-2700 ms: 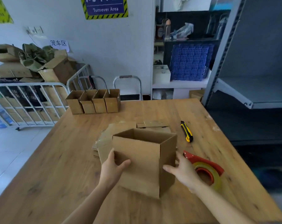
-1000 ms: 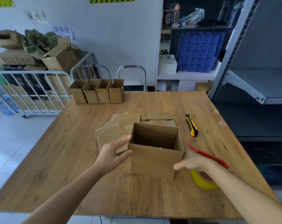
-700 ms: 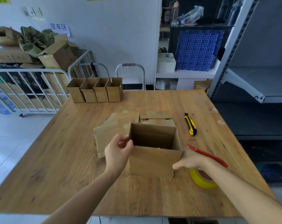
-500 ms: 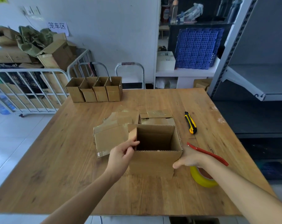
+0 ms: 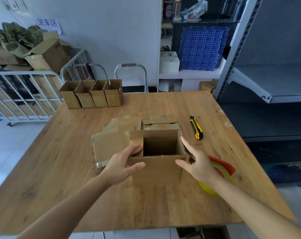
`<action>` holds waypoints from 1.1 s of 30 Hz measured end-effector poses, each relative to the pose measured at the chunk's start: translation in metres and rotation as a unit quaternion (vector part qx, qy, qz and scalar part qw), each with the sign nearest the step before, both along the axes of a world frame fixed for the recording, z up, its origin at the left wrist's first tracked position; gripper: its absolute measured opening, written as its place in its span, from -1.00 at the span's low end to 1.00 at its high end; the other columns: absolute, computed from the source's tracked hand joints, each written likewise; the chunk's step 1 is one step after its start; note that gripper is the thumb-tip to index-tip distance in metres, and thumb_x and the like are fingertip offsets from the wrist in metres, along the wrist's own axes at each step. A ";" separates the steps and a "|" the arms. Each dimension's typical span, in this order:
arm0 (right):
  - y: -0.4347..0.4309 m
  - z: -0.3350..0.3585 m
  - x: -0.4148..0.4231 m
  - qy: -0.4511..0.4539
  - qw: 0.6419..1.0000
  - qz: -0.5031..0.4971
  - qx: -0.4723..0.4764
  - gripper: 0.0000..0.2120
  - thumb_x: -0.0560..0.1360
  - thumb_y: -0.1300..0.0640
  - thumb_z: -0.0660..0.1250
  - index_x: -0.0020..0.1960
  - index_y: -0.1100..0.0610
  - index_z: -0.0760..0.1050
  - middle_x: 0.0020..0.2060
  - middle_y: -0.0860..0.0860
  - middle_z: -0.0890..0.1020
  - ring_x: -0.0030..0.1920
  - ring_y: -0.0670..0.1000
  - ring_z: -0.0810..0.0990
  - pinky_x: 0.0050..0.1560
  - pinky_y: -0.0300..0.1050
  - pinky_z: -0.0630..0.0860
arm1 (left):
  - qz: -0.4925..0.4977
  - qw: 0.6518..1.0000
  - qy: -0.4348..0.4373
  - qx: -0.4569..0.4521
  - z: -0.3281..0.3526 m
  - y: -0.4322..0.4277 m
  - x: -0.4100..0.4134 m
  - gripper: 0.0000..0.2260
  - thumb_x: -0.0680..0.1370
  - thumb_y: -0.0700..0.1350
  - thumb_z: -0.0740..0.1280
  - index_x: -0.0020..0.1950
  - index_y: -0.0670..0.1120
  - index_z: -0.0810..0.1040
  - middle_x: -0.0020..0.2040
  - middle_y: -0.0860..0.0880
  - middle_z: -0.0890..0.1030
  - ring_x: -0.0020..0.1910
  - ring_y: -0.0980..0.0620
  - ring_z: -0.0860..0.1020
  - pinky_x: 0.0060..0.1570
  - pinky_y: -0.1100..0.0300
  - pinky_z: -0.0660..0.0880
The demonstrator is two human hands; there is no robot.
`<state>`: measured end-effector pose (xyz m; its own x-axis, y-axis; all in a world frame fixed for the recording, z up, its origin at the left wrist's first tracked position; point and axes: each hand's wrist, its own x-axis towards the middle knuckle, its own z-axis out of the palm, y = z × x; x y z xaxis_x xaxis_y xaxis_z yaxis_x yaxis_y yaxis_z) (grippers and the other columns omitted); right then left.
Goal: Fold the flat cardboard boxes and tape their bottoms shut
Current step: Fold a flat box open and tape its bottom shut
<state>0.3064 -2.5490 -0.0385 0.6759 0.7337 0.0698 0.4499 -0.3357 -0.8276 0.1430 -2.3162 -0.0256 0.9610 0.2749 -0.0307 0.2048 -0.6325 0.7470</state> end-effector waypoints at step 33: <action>0.047 0.017 0.007 -0.236 0.959 -0.016 -0.154 -0.25 0.54 -0.05 0.35 0.58 0.10 0.06 0.51 -0.03 0.17 0.50 0.00 0.16 0.43 -0.10 0.21 | 0.028 0.918 -0.069 0.388 -0.010 0.015 0.039 -0.34 0.49 0.10 0.38 0.51 -0.11 0.27 0.38 -0.05 0.42 0.43 -0.07 0.32 0.50 -0.01 0.03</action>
